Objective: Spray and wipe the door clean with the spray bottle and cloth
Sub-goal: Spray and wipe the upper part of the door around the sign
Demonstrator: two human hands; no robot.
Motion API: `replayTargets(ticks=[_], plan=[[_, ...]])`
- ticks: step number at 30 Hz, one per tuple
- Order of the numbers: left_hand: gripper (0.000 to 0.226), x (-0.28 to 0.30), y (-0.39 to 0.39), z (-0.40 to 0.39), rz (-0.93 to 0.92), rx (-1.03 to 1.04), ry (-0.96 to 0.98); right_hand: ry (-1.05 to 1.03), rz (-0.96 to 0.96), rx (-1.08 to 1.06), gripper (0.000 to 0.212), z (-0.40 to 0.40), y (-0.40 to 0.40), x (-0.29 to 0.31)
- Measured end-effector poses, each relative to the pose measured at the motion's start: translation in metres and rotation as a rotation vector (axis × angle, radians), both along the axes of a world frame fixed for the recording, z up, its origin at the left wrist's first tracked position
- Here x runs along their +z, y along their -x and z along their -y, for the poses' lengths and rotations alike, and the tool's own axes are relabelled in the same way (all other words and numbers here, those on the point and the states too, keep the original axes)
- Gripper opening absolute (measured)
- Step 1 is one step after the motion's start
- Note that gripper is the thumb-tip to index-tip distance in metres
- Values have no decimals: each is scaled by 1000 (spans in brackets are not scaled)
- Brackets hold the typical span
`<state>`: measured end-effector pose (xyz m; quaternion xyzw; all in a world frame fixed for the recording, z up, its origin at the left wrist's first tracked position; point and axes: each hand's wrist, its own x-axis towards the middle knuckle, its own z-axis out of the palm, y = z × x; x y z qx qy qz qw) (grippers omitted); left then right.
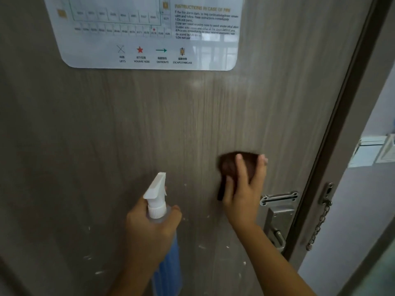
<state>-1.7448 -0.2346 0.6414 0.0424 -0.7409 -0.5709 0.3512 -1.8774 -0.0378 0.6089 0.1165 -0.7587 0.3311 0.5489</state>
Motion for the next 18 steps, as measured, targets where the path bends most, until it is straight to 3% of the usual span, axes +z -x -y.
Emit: replayTargets(ticks=[3,8,10,13,16,18], plan=[[27,0,0,6,22,-14,-40,262,26,-52,60,11,4,8],[19,0,-5,18,37,-21,-108,337,-9,-129,60,66,4,19],[17,1,-5,22,43,-18,-102,223,-31,-93,59,85,-3,18],[17,3,-3,24,26,2,-67,-148,-100,-7,57,101,-11,7],[26,3,2,23,6,11,-28,-457,-194,13,61,76,-6,5],[27,5,5,20,11,14,-12,-532,-217,4,64,46,1,10]])
